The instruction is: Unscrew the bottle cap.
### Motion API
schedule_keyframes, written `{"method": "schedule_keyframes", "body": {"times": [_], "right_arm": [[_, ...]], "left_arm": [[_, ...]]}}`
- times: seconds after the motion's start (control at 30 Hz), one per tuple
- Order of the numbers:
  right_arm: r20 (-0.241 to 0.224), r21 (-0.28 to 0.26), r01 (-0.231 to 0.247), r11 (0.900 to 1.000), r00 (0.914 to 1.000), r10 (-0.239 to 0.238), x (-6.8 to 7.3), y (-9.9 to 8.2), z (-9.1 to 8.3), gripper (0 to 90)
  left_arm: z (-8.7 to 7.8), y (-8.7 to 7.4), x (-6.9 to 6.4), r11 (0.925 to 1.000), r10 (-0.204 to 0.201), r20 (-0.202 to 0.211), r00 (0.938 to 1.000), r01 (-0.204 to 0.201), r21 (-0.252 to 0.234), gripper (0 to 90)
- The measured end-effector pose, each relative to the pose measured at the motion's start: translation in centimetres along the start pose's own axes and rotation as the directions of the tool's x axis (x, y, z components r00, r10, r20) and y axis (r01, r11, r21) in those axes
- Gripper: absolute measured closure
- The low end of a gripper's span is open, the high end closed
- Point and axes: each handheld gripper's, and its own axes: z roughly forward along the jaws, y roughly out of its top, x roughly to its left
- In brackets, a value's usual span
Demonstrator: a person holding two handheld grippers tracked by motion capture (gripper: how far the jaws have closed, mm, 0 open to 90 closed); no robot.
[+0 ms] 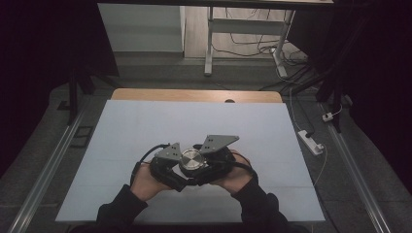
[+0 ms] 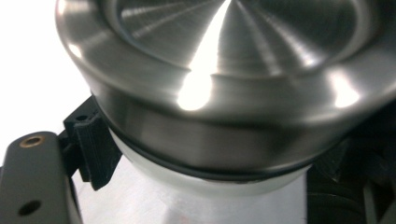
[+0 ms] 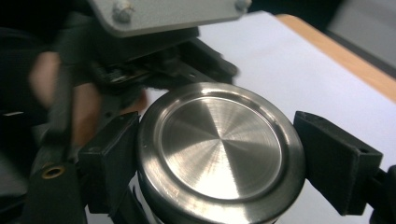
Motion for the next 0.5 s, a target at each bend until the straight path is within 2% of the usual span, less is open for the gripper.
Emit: {"method": "schedule_keyframes", "body": {"times": [0.03,0.07,0.1,0.17,0.2,0.23,0.27,0.3,0.33,0.37,0.4,0.5], "right_arm": [[-0.047,-0.012,0.012,0.9999,0.9988,-0.013,-0.4,-0.1,-0.3,17.7],[-0.047,-0.012,0.012,0.9999,0.9988,-0.013,-0.4,-0.1,-0.3,17.7],[-0.116,-0.025,0.068,0.9974,0.9908,-0.07,-0.9,-0.5,-0.6,17.7],[-0.163,-0.033,0.122,0.9919,0.9785,-0.126,-1.1,-0.7,-0.9,17.7],[-0.163,-0.033,0.122,0.9919,0.9785,-0.126,-1.1,-0.7,-0.9,17.7],[-0.188,-0.025,0.158,0.9871,0.9689,-0.16,-1.1,-0.9,-1.0,17.4],[-0.188,-0.025,0.158,0.9871,0.9689,-0.16,-1.1,-0.9,-1.0,17.4],[-0.175,-0.01,0.146,0.9892,0.9738,-0.146,-1.1,-0.8,-1.1,14.6],[-0.152,-0.012,0.124,0.9923,0.9806,-0.124,-1.0,-0.7,-1.2,9.5],[-0.127,-0.013,0.096,0.9953,0.9871,-0.097,-1.0,-0.5,-1.3,5.7],[-0.112,-0.017,0.065,0.9977,0.9914,-0.067,-1.1,-0.3,-1.5,4.2],[-0.065,-0.013,-0.001,0.9999,0.9979,0.0,-0.7,0.3,-1.8,2.2]], "left_arm": [[0.1,0.1,-0.2,0.9998,0.018,0.033,0.9993,-0.018,-0.009,15.5],[0.1,0.1,-0.2,0.9998,0.018,0.033,0.9993,-0.018,-0.009,15.5],[0.1,0.2,-0.3,0.9996,0.025,0.05,0.9984,-0.025,-0.008,15.5],[0.3,0.3,-0.6,0.999,0.046,0.069,0.9966,-0.046,0.0,15.5],[0.5,0.3,-0.7,0.9983,0.057,0.073,0.9957,-0.058,0.008,15.5],[0.6,0.3,-0.7,0.9974,0.068,0.077,0.9947,-0.07,0.018,15.5],[0.7,0.3,-0.8,0.9977,0.063,0.077,0.9951,-0.065,0.018,15.5],[0.8,0.4,-0.8,0.9987,0.047,0.066,0.9967,-0.048,0.015,15.5],[0.8,0.4,-0.8,0.9987,0.047,0.066,0.9967,-0.048,0.015,15.5],[0.6,0.4,-0.8,0.9987,0.045,0.04,0.9982,-0.046,0.021,15.5],[0.6,0.4,-0.8,0.9987,0.045,0.04,0.9982,-0.046,0.021,15.5],[0.4,0.3,-0.5,0.9995,0.024,-0.005,0.9997,-0.024,0.018,15.5]]}}
